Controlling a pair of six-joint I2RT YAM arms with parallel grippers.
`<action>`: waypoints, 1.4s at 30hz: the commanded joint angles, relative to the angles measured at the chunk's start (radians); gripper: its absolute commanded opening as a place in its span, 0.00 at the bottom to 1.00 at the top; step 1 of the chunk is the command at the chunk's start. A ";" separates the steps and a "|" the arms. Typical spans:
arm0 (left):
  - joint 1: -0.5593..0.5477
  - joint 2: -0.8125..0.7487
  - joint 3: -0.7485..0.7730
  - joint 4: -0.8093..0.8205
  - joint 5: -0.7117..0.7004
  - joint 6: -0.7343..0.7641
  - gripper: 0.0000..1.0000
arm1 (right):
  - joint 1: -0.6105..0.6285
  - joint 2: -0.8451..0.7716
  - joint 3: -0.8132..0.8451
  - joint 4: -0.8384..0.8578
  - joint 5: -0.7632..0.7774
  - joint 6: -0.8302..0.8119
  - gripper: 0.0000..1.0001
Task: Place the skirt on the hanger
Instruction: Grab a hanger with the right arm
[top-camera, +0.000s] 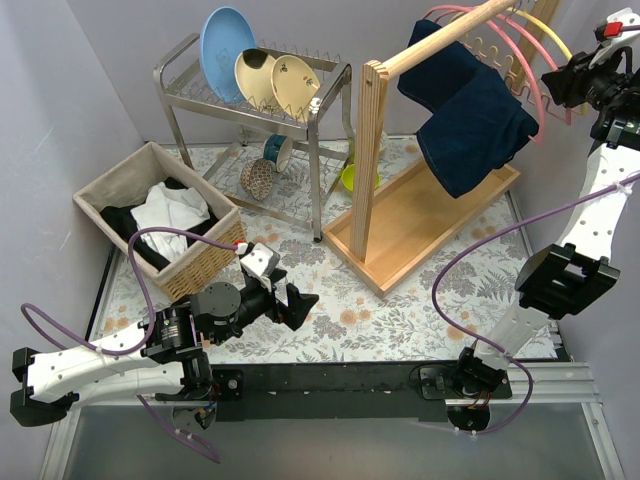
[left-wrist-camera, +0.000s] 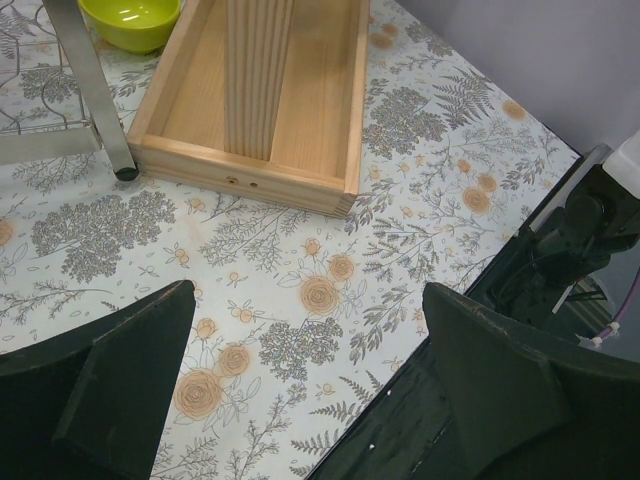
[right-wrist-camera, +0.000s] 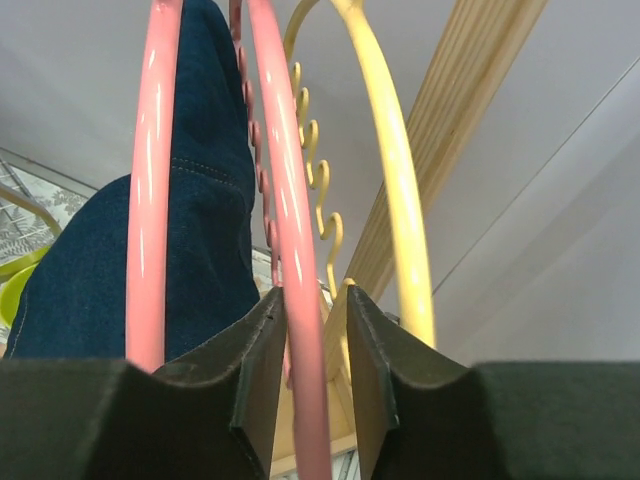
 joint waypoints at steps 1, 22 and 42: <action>0.002 0.000 -0.014 0.014 -0.002 0.016 0.98 | -0.002 -0.076 -0.040 0.038 -0.009 -0.014 0.39; 0.002 0.018 0.000 0.011 0.001 0.020 0.98 | 0.022 -0.025 0.015 0.087 -0.112 0.095 0.01; 0.002 0.032 0.027 -0.014 -0.004 0.001 0.98 | 0.131 0.087 0.102 0.067 -0.018 0.086 0.01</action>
